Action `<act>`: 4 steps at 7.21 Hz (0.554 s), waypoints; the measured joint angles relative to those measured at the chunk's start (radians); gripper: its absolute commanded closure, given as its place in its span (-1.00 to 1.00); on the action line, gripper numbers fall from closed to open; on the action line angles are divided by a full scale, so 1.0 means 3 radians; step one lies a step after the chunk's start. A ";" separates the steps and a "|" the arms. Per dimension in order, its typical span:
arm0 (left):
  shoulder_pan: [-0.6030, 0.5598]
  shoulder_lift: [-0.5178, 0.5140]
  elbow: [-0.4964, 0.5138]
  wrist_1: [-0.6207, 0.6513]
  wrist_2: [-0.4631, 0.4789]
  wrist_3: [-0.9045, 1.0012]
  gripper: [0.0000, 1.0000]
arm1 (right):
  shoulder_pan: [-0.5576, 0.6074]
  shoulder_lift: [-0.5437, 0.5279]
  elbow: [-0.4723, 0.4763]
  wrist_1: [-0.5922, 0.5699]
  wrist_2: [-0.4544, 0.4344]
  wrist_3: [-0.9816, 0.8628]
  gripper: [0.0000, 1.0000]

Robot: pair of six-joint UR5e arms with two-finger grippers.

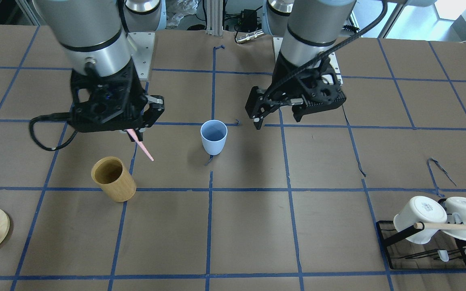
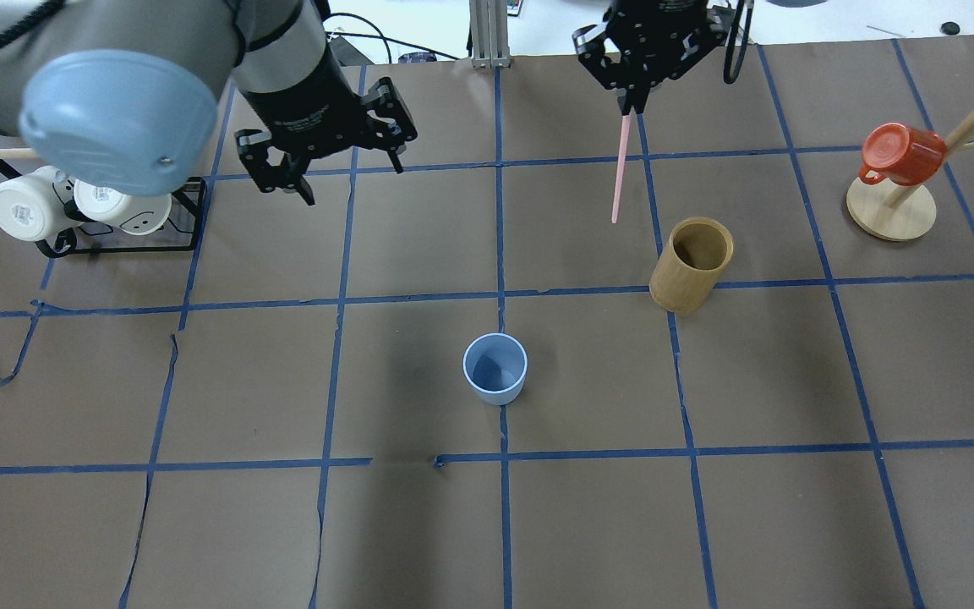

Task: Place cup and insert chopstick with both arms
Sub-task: 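Move the pink chopstick with the right gripper above the blue cup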

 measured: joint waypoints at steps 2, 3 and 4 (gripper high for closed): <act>0.0232 0.0286 -0.0012 -0.0182 0.0090 0.0753 -1.00 | 0.0185 -0.0120 0.0316 -0.0031 0.0133 0.0133 1.00; 0.0339 0.0354 -0.0045 -0.0249 0.0097 0.1000 -1.00 | 0.0222 -0.0247 0.0569 -0.0129 0.0284 0.0186 1.00; 0.0418 0.0390 -0.0067 -0.0265 0.0086 0.1166 -1.00 | 0.0256 -0.0393 0.0785 -0.0246 0.0362 0.0270 1.00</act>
